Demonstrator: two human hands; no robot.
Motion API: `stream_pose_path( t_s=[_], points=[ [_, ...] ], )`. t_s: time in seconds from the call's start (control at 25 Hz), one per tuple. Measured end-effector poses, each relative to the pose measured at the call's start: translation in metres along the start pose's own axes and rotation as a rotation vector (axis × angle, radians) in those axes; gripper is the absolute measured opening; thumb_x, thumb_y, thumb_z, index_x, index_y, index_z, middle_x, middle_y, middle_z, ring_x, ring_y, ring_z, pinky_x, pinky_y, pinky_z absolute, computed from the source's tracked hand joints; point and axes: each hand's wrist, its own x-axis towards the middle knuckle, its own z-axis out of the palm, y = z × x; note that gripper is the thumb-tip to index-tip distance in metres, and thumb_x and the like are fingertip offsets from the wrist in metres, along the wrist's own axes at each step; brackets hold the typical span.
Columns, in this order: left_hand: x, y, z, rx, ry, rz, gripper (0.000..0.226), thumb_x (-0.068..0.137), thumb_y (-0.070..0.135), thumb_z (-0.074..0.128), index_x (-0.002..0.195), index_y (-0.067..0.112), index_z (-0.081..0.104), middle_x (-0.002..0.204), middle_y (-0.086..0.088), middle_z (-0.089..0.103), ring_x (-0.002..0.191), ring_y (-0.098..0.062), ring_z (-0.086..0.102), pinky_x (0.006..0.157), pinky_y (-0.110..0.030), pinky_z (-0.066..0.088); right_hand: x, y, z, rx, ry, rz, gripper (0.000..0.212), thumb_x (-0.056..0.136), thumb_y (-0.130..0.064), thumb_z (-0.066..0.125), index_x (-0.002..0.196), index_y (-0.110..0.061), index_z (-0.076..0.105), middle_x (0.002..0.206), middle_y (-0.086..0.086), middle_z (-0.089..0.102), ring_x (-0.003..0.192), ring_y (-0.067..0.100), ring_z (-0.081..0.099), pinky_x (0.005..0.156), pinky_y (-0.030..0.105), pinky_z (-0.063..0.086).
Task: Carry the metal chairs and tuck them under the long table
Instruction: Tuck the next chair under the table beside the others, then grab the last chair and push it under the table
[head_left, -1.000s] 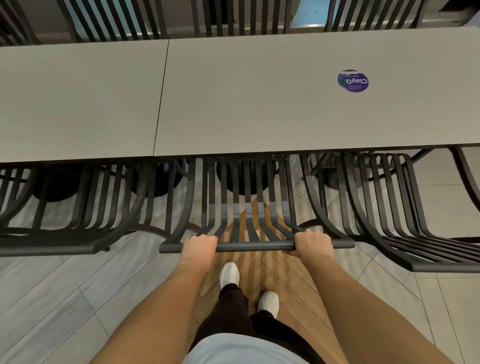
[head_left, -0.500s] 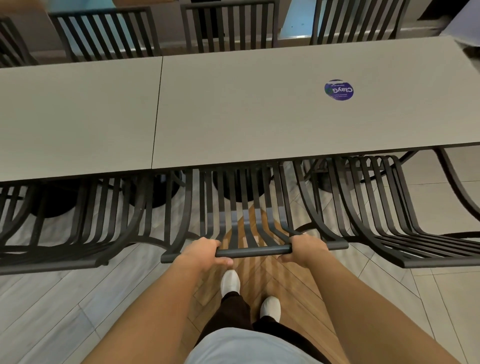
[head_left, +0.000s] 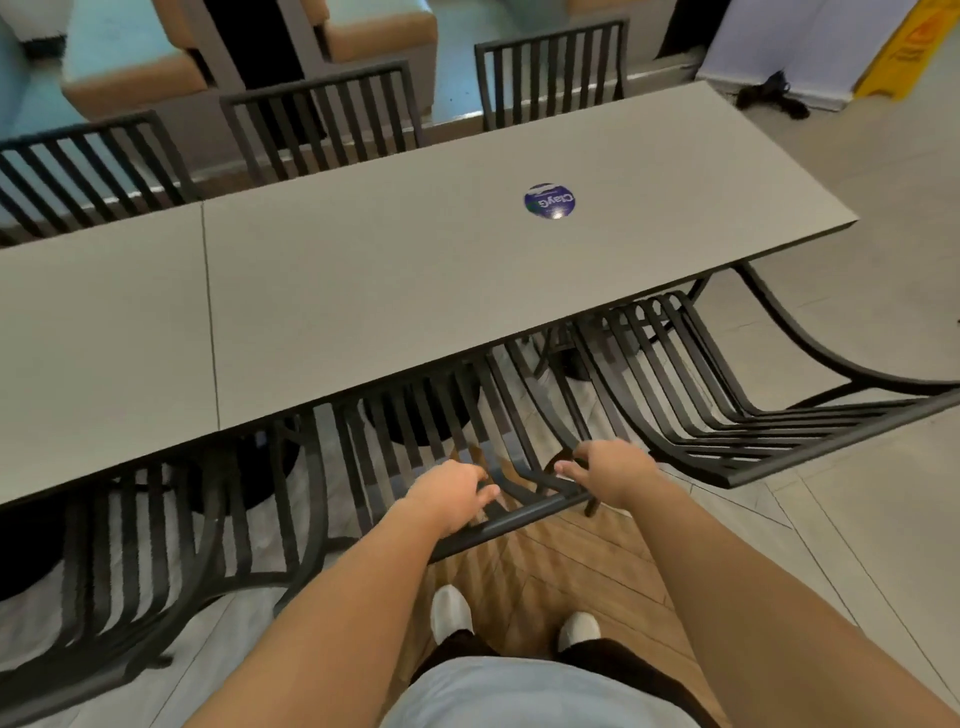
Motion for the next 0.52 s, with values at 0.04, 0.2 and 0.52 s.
stream_pose_path(
  t_s=[0.04, 0.2, 0.52],
  points=[
    [0.009, 0.017, -0.001, 0.022, 0.006, 0.028, 0.044, 0.107, 0.049, 0.043, 0.137, 0.022, 0.06, 0.124, -0.004, 0.069, 0.11, -0.022, 0.066, 0.096, -0.042, 0.055, -0.004, 0.018, -0.006, 0.014, 0.016, 0.025, 0.05, 0.102, -0.061, 0.046, 0.13, -0.022, 0.062, 0.114, 0.003, 0.068, 0.104, 0.022, 0.064, 0.092, 0.042, 0.054],
    [0.033, 0.069, -0.006, -0.03, 0.049, 0.072, 0.044, 0.106, 0.05, 0.044, 0.137, 0.024, 0.061, 0.122, -0.001, 0.07, 0.108, -0.019, 0.066, 0.095, -0.04, 0.055, -0.003, 0.082, -0.029, 0.024, 0.067, 0.071, 0.043, 0.104, -0.054, 0.047, 0.125, -0.021, 0.065, 0.116, 0.005, 0.07, 0.108, 0.027, 0.064, 0.092, 0.043, 0.053],
    [0.081, 0.238, 0.015, -0.185, 0.165, 0.014, 0.043, 0.106, 0.049, 0.044, 0.134, 0.023, 0.064, 0.123, 0.0, 0.07, 0.105, -0.018, 0.066, 0.093, -0.036, 0.055, 0.0, 0.27, -0.081, -0.026, 0.096, 0.007, 0.043, 0.104, -0.049, 0.048, 0.127, -0.018, 0.067, 0.118, 0.008, 0.07, 0.108, 0.029, 0.064, 0.093, 0.044, 0.054]
  ],
)
